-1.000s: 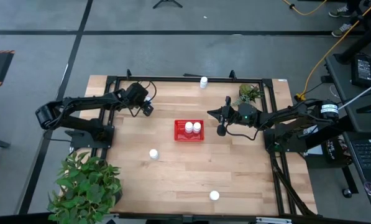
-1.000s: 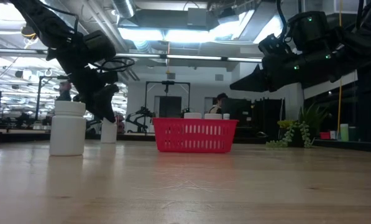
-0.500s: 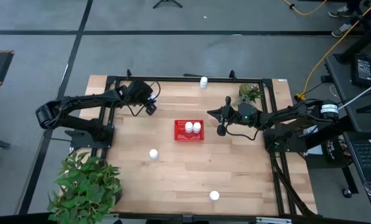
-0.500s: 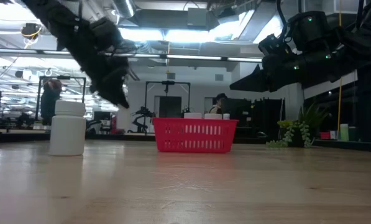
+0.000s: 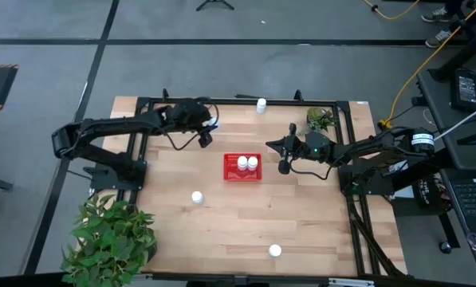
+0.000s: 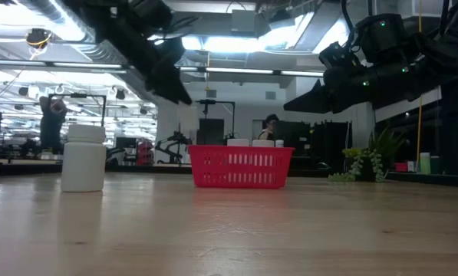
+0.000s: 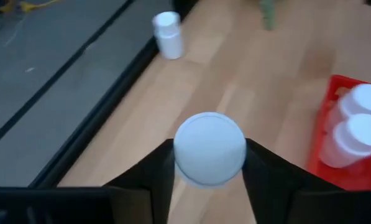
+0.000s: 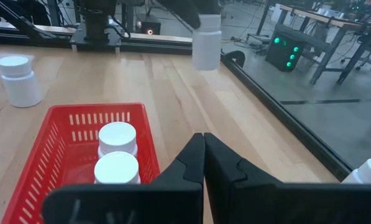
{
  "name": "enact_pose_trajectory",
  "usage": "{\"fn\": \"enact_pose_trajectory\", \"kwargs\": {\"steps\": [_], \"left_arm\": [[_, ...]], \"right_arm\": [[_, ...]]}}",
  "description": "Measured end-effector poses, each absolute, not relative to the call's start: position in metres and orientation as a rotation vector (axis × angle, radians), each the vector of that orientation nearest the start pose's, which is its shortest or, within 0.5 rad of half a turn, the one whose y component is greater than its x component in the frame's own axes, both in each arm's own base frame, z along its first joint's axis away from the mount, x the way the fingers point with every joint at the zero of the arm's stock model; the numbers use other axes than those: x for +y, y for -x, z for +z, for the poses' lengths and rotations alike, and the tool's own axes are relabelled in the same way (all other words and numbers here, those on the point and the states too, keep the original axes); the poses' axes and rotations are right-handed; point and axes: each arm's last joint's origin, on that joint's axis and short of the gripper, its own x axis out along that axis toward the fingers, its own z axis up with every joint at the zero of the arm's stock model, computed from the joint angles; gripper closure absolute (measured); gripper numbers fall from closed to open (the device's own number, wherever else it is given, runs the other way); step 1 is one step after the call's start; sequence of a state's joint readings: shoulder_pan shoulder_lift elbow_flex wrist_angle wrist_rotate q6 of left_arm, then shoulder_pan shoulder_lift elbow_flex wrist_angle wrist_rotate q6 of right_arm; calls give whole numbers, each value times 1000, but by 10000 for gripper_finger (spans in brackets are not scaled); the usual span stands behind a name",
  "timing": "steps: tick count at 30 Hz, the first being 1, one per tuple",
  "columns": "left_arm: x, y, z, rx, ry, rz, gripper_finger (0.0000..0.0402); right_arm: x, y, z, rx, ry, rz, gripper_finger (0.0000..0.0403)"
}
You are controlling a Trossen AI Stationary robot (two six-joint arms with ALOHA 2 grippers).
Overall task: Pick and place pill bottles into a basket
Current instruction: Put the white pill bottle into the red basket
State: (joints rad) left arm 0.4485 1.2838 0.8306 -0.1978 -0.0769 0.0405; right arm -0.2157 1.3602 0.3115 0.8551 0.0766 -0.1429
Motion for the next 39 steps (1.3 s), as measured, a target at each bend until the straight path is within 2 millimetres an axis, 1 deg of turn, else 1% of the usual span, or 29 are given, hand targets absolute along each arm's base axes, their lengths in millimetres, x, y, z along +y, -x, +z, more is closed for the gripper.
{"fn": "enact_pose_trajectory", "kwargs": {"steps": [5,9,14,19,23,26,29,34,39], "left_arm": [[117,-268,242,696,22,364,248],[116,-287,243,719,-23,285,248],[107,-303,250,779,-65,200,245],[91,-309,252,802,-88,140,248],[80,-311,251,820,-98,105,248],[72,-311,249,839,-105,81,248],[65,-312,250,839,-114,63,248],[56,-314,250,835,-120,36,248],[45,-316,250,831,-103,14,248]], "right_arm": [[-52,-228,161,217,150,-276,398],[-53,-228,161,218,147,-285,398],[-52,-228,160,226,145,-283,398],[-52,-227,158,231,24,-281,398],[-48,-227,155,253,26,-164,398],[-46,-226,157,250,-9,-77,398],[-44,-221,159,301,-51,-57,398],[-36,-209,170,326,-82,-41,398],[-26,-205,177,314,-54,-17,398]]}}
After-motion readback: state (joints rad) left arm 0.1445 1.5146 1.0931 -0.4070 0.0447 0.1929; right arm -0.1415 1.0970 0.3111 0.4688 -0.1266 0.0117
